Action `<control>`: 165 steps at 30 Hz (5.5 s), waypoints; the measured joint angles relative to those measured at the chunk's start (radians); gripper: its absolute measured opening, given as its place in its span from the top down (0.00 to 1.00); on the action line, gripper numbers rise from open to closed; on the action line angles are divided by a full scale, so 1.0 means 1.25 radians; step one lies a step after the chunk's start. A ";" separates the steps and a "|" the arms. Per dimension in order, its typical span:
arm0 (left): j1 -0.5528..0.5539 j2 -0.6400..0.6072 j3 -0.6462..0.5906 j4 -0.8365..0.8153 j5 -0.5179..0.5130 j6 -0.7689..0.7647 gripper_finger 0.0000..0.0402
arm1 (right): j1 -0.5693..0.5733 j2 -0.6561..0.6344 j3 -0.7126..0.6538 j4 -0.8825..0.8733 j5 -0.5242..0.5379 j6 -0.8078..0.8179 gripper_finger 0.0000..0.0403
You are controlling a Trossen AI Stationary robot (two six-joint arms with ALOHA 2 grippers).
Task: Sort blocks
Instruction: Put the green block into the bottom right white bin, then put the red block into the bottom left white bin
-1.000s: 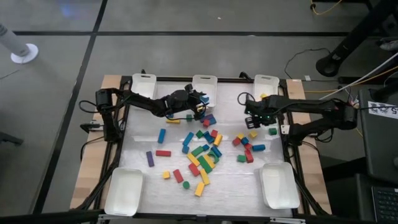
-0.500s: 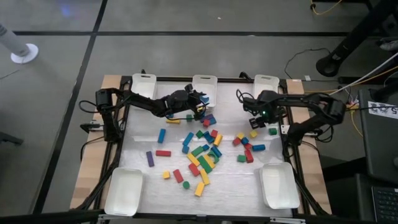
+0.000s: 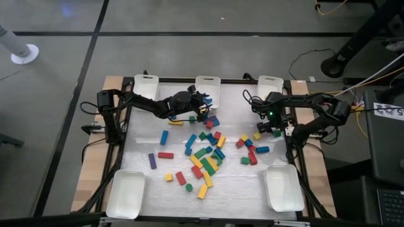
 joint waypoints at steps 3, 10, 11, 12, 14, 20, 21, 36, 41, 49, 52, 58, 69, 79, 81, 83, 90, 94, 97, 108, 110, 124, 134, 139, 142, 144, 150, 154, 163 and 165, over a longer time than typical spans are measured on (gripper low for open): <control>0.000 0.000 0.000 0.000 0.000 0.000 0.47 | 0.000 0.000 -0.015 0.014 0.000 -0.001 0.49; 0.000 0.000 0.000 0.000 0.000 0.000 0.47 | 0.000 0.000 -0.034 0.037 0.030 0.003 0.49; 0.000 0.000 0.000 0.000 0.000 0.000 0.47 | 0.000 0.000 -0.034 0.037 0.031 0.004 0.49; 0.000 0.000 0.000 0.000 0.000 0.000 0.47 | 0.000 0.000 -0.034 0.039 0.033 0.004 0.49; 0.000 0.000 0.000 0.000 0.000 0.000 0.47 | 0.000 0.000 -0.033 0.038 0.035 0.004 0.49; 0.000 0.000 0.000 0.000 0.000 0.000 0.47 | 0.000 0.000 -0.033 0.053 0.066 -0.004 0.49; 0.000 0.000 0.000 0.000 0.000 0.000 0.47 | 0.000 0.000 -0.033 0.054 0.071 -0.008 0.49; 0.000 0.000 0.000 0.000 0.000 0.000 0.47 | 0.002 0.000 -0.033 0.096 0.072 -0.111 0.62; 0.000 0.000 0.000 0.000 0.000 0.000 0.47 | 0.002 -0.001 -0.032 0.102 0.071 -0.137 0.77; -0.003 -0.008 0.000 -0.001 0.000 0.000 0.47 | 0.002 -0.004 -0.032 0.096 0.072 -0.150 0.76; -0.009 -0.021 0.000 -0.001 0.000 0.000 0.47 | 0.002 -0.006 -0.025 0.092 0.077 -0.150 0.74; -0.025 -0.063 0.000 -0.007 0.000 0.000 0.47 | 0.003 -0.006 0.025 0.077 0.076 -0.189 0.78; -0.024 -0.193 0.001 -0.147 0.000 -0.032 0.47 | 0.003 -0.006 0.155 0.049 0.015 -0.265 0.77; -0.024 -0.281 0.001 -0.277 0.000 -0.066 0.47 | 0.097 -0.006 0.249 0.049 -0.096 -0.294 0.76; -0.024 -0.286 0.001 -0.298 0.000 -0.066 0.47 | 0.137 -0.006 0.263 0.042 -0.135 -0.289 0.77; -0.024 -0.286 0.001 -0.307 0.000 -0.069 0.47 | 0.185 -0.006 0.280 0.032 -0.162 -0.270 0.77; -0.027 -0.282 0.000 -0.370 0.032 -0.124 0.47 | 0.392 -0.006 0.335 -0.014 -0.180 -0.137 0.77; -0.048 -0.282 0.000 -0.418 0.045 -0.179 0.47 | 0.517 -0.006 0.358 -0.013 -0.163 -0.038 0.77; -0.069 -0.282 0.000 -0.446 0.046 -0.190 0.47 | 0.610 -0.006 0.362 -0.013 -0.160 0.044 0.77; -0.153 -0.281 0.000 -0.484 0.045 -0.205 0.47 | 0.956 -0.006 0.362 -0.013 -0.117 0.441 0.77; -0.171 -0.281 0.000 -0.489 0.045 -0.206 0.47 | 1.016 -0.006 0.362 -0.014 -0.095 0.529 0.77; -0.264 -0.281 0.000 -0.585 0.046 -0.247 0.47 | 1.306 -0.005 0.362 0.026 0.035 0.901 0.76; -0.307 -0.284 0.042 -0.842 0.067 -0.297 0.47 | 1.328 -0.004 0.362 0.057 0.077 0.901 0.66; -0.336 -0.284 0.056 -0.972 0.078 -0.349 0.47 | 1.328 -0.004 0.362 0.072 0.077 0.901 0.61; -0.355 -0.284 0.055 -1.050 0.126 -0.375 0.47 | 1.328 -0.004 0.362 0.071 0.077 0.900 0.58; -0.363 -0.284 0.055 -1.079 0.144 -0.369 0.47 | 1.328 -0.004 0.362 0.071 0.077 0.900 0.57; -0.372 -0.284 0.055 -1.130 0.174 -0.394 0.47 | 1.327 -0.004 0.362 0.073 0.077 0.900 0.56; -0.386 -0.284 0.055 -1.150 0.189 -0.435 0.47 | 1.327 -0.004 0.362 0.073 0.077 0.900 0.56; -0.449 -0.266 0.055 -1.153 0.166 -0.456 0.47 | 1.327 -0.004 0.362 0.096 0.163 0.900 0.55; -0.458 -0.255 0.055 -1.156 0.147 -0.444 0.47 | 1.327 -0.004 0.362 0.108 0.170 0.900 0.55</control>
